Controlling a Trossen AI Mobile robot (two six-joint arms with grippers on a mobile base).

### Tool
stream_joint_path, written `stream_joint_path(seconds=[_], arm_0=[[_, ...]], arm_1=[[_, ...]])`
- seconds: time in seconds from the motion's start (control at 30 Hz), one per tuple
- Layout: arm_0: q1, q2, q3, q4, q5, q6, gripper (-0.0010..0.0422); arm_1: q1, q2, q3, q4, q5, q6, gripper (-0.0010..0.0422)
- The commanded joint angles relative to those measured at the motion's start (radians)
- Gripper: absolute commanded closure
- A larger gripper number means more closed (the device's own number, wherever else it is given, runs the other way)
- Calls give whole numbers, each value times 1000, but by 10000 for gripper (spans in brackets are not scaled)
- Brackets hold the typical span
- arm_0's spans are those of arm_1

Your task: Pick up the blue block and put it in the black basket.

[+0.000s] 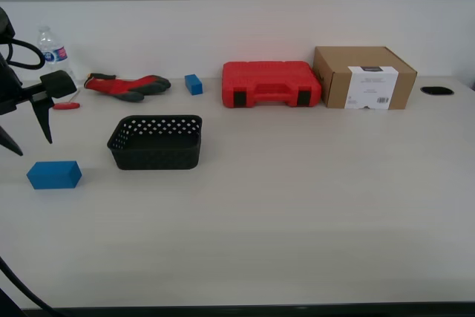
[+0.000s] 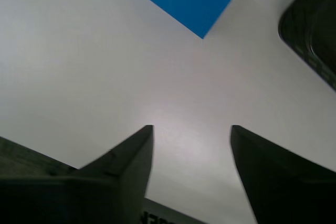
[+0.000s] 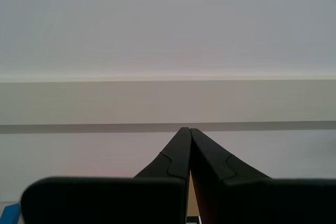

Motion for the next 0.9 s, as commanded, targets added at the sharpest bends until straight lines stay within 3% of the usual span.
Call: stream_joint_path(seconds=[0.03,0.17,0.23,0.37,0.6,0.77,0.83,0.9], arm_0=[[-1,0,1,3,0,0,413],[-1,0,1,3,0,0,413],[0,0,1,3,-1,0,413],[0,0,1,3,0,0,413],[0,0,1,3,0,0,413],[-1,0,1,3,0,0,413],[-1,0,1,3,0,0,413],[-1,0,1,3,0,0,413]], arm_1=[[0,1,-29,62,-38,-151,122],[0,47,-94,216,-76,-406,8],[-1,110,-112,298,-16,-502,23],[-15,258,-111,557,164,-664,104],[-19,268,-103,613,131,-692,263],[-5,269,-103,601,92,-658,270],[18,269,-103,594,94,-658,246],[45,269,-98,575,93,-640,193]])
